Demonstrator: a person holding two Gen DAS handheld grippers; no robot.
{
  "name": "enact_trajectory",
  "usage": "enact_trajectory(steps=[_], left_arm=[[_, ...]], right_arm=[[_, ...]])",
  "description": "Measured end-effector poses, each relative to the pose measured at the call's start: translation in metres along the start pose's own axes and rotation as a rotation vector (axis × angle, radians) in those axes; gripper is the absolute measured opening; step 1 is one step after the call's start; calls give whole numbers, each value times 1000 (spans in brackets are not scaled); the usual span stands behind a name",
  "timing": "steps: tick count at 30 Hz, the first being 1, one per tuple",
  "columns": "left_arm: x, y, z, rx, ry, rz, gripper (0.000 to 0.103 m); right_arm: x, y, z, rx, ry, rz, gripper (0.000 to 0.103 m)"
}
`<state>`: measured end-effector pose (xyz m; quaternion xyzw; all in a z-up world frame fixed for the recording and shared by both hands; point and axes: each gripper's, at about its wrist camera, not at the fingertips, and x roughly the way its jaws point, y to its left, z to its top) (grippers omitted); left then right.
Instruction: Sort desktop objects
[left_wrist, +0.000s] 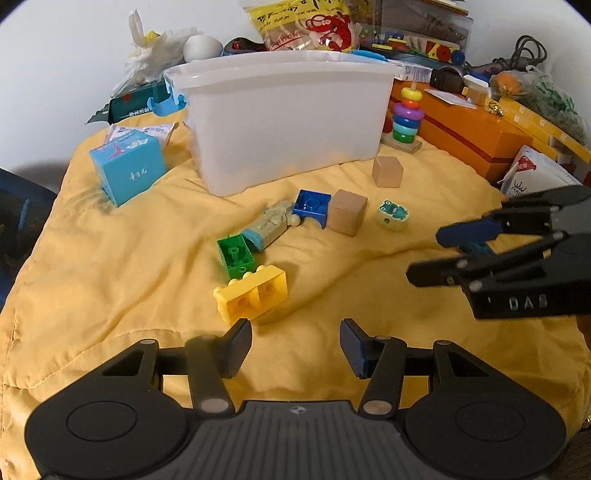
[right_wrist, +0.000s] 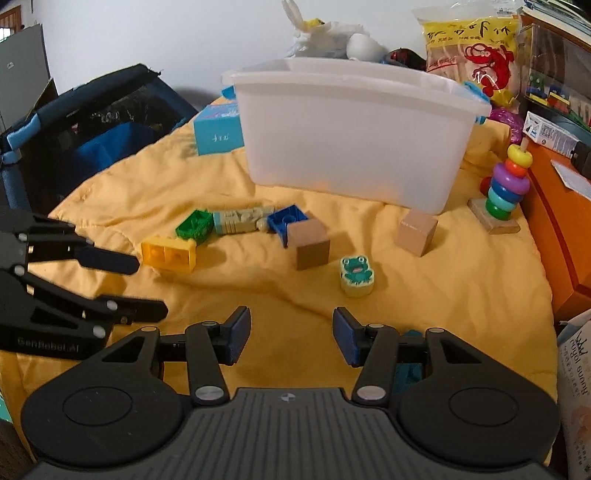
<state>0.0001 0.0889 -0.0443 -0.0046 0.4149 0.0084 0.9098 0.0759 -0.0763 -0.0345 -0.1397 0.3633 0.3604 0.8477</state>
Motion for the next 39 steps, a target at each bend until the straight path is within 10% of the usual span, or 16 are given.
enact_trajectory(steps=[13,21,24,35,39], left_arm=[[10,21,24,36,-58,93,57],[14,55,23,-125,-14,27,57],[29,56,20,-172,33,-58,35],[7,-41,0,361,-223,113,34],[3,-53,-11,463,-177,18,36]], right_arm=[[8,0,-13,16,50,43,43],[5,-5,-13,39,46,37,43],[7,-5,-12,38,48,44,43],[5,-7,-11,18,45,25,43],[1,-10,-14,31,41,23,43]])
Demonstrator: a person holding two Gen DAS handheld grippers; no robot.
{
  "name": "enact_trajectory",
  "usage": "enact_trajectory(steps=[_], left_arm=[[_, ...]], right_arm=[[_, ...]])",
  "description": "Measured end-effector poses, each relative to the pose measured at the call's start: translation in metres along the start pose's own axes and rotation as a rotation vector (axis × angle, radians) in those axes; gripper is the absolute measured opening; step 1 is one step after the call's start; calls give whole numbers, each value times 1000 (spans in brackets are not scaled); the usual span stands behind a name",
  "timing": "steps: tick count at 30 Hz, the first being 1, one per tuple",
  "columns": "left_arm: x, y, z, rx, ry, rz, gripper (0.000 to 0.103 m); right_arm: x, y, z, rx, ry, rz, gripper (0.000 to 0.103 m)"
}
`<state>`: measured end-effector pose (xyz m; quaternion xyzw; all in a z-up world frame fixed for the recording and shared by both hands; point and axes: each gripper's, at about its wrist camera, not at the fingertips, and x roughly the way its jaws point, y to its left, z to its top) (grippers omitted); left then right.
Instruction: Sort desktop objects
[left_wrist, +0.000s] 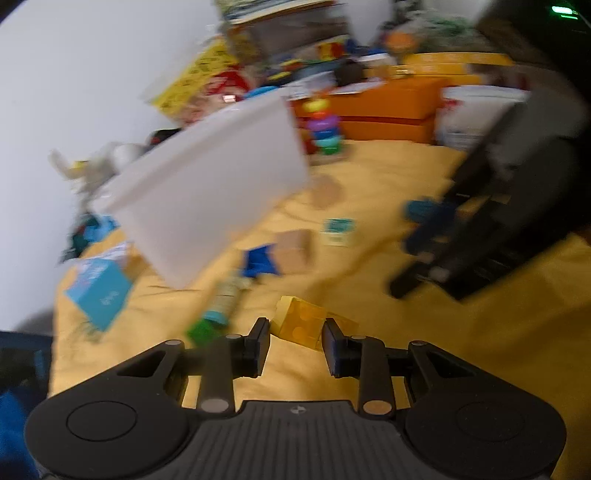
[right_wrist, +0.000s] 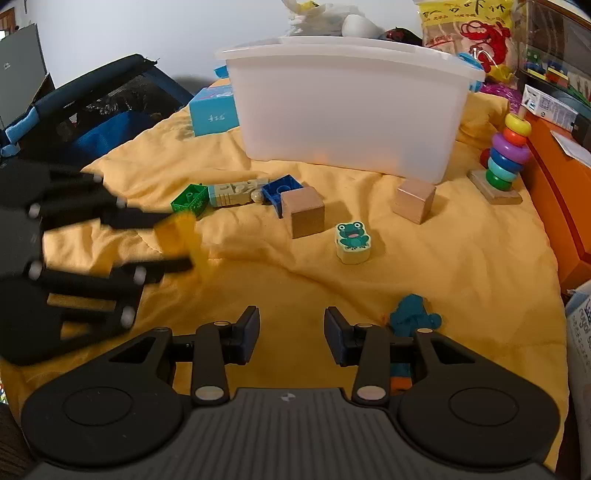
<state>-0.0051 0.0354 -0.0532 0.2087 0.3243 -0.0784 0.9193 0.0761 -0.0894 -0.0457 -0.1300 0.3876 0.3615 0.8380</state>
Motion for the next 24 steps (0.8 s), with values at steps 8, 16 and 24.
enact_trajectory(steps=[8,16,24], left_arm=[[-16,-26,-11,85,9,-101,53],[-26,-7,-18,-138,12,-230,53],[-34,41,-23,-398,-20,-203,53]], right_arm=[[-3,-8,-5,29,5,-10,43],[-5,-8,-6,24,12,7,45],[-20,14,1,-58,-6,108,44]])
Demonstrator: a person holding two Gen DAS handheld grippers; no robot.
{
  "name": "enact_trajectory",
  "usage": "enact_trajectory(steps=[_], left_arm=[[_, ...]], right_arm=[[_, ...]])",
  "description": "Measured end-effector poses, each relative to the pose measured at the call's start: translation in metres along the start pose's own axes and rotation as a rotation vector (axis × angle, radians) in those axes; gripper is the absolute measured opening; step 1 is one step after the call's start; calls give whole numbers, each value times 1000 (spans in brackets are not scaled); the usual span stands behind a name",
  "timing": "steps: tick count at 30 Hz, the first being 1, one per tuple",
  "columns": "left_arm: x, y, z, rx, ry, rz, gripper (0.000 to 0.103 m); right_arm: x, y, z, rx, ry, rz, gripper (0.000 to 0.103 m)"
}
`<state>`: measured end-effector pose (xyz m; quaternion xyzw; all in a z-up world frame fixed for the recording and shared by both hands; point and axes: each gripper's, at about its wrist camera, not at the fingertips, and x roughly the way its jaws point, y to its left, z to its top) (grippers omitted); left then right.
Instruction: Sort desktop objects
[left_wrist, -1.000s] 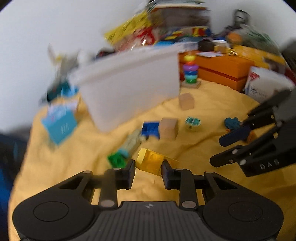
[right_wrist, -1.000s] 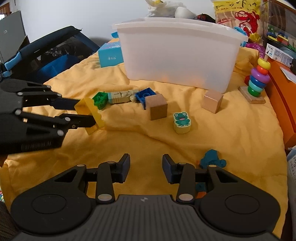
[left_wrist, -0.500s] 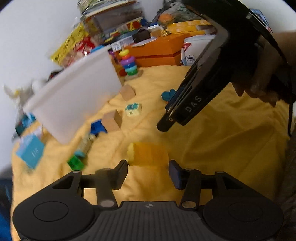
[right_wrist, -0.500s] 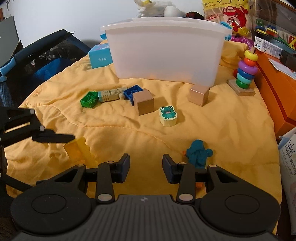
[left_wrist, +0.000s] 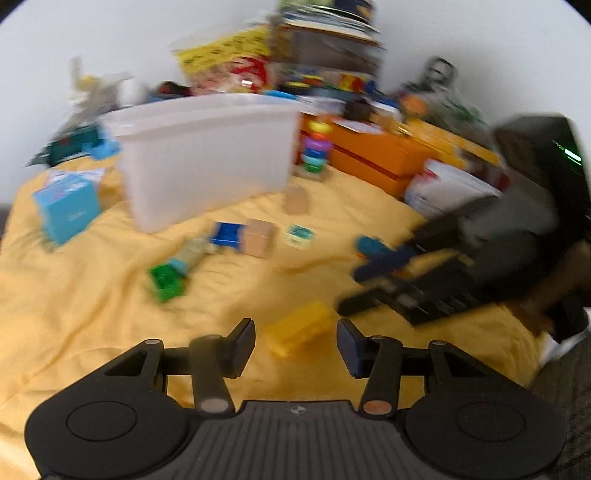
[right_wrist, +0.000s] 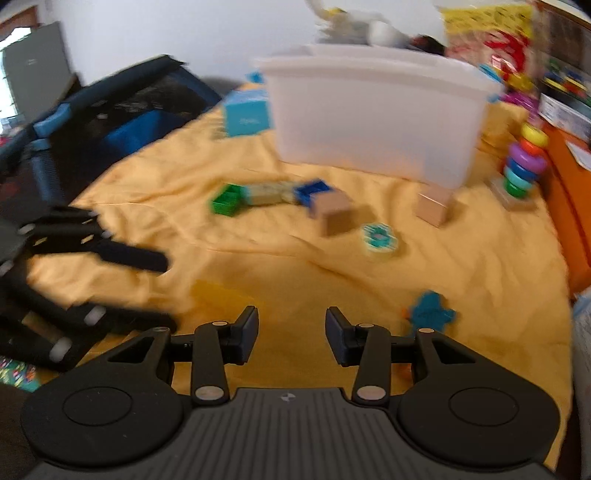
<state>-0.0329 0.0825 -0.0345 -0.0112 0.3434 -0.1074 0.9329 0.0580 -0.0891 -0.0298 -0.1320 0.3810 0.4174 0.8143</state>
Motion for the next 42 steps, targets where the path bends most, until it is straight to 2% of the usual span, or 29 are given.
enact_trajectory(steps=[4,7,11,14,16,17,18,19,21,22,25,27,30,32,35,37,39,40,42], left_arm=[[11,25,9,-52,34,82,53],[16,41,18,-107,39,100,53],[30,50,31,-133,45,120,53],[55,52,40,-121,81,185,53],[71,59,44,-143,110,219,51],[79,63,44,-153,123,222,49],[85,66,44,-157,142,230,37],[91,68,43,-159,164,242,30],[90,71,41,-152,148,231,28],[86,72,41,-159,150,214,26],[59,67,43,-188,135,65,25],[48,55,42,-180,178,-55,26],[42,33,27,-228,208,-176,26],[50,25,16,-265,219,-217,26],[62,19,5,-246,252,-166,26],[55,16,7,-185,226,-110,33],[40,9,10,-63,159,23,44],[32,4,12,-6,125,66,45],[19,-10,15,129,69,94,45]], right_arm=[[6,21,4,-96,5,63,44],[9,41,8,-266,13,76,42],[9,55,6,-420,18,94,39],[17,60,4,-522,56,78,38],[22,64,1,-597,45,54,38],[24,63,2,-614,40,43,38],[28,63,2,-630,32,26,38],[33,63,3,-641,28,7,38],[43,57,6,-603,33,-22,34],[48,52,8,-564,45,-34,29],[42,30,15,-371,76,3,27],[27,14,17,-244,97,6,27],[10,-8,13,-67,141,16,27],[6,-14,5,1,156,16,28],[14,-13,-4,20,163,33,28],[18,-4,-7,-15,161,0,28],[16,1,-8,-50,139,-30,30],[15,2,-7,-59,130,-38,30],[10,2,-8,-67,110,-46,31]])
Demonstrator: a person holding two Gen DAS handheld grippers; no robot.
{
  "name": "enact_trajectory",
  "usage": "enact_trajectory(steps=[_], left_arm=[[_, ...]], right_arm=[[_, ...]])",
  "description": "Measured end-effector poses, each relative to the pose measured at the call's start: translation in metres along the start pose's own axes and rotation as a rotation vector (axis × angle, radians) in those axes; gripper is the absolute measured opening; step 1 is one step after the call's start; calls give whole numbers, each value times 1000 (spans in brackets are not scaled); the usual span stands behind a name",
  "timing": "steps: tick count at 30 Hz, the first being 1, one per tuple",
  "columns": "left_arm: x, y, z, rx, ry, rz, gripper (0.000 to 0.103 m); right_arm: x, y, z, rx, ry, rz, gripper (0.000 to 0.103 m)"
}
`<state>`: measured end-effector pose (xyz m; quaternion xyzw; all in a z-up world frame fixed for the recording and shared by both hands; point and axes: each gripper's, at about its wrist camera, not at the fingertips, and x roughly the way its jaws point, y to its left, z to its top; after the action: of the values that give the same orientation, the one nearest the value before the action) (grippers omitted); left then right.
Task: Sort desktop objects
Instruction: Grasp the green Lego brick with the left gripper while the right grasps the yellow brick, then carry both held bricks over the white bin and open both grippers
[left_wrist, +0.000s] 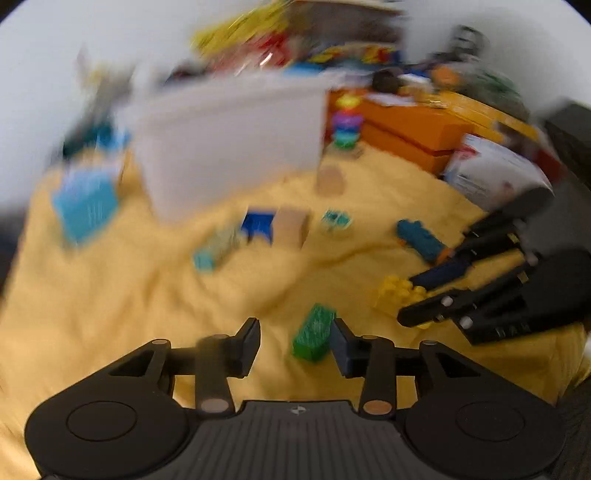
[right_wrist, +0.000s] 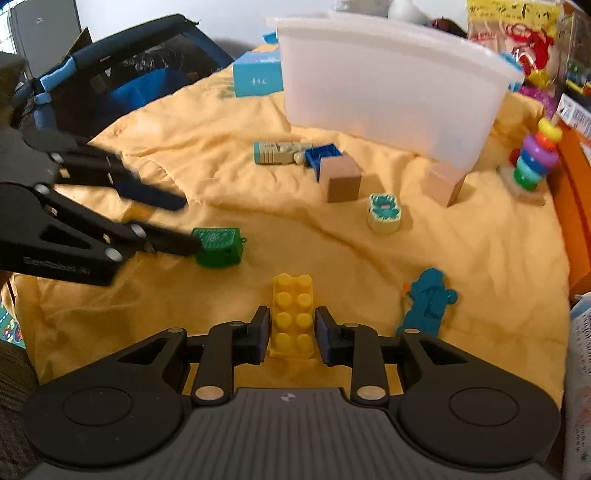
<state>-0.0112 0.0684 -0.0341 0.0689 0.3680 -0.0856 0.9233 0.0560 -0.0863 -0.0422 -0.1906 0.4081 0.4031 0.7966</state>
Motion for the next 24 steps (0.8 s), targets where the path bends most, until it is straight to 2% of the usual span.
enact_trajectory(steps=[3,6,9,12,15,17,20,21,22,23,24], left_arm=[[-9,-23,0,175,-33,-12,45],[-4,-40,-1,253,-10,-67,45],[10,-50,-7,339,26,-12,44],[23,-45,-7,358,48,31,42],[30,-32,-4,323,49,14,42],[38,-25,-5,314,68,22,38],[39,-10,-4,203,69,-14,33],[39,-5,-4,157,69,-15,27],[39,-1,-4,118,71,-18,25],[38,3,-4,72,76,-32,24],[37,8,-5,29,81,-50,24]], right_arm=[[-4,-1,-1,1,-17,-5,31],[-2,-1,-1,7,-13,2,31],[-3,0,-2,1,-16,3,31],[-3,0,-5,-1,-12,2,31],[-4,3,-6,-11,-13,-12,36],[-4,3,-7,-13,-16,-20,41],[-1,4,-7,-11,-12,-24,42],[1,4,-8,-10,-12,-25,42],[2,4,-9,-11,-13,-30,40],[3,4,-9,-16,-10,-31,30],[4,4,-9,-20,-8,-22,27]])
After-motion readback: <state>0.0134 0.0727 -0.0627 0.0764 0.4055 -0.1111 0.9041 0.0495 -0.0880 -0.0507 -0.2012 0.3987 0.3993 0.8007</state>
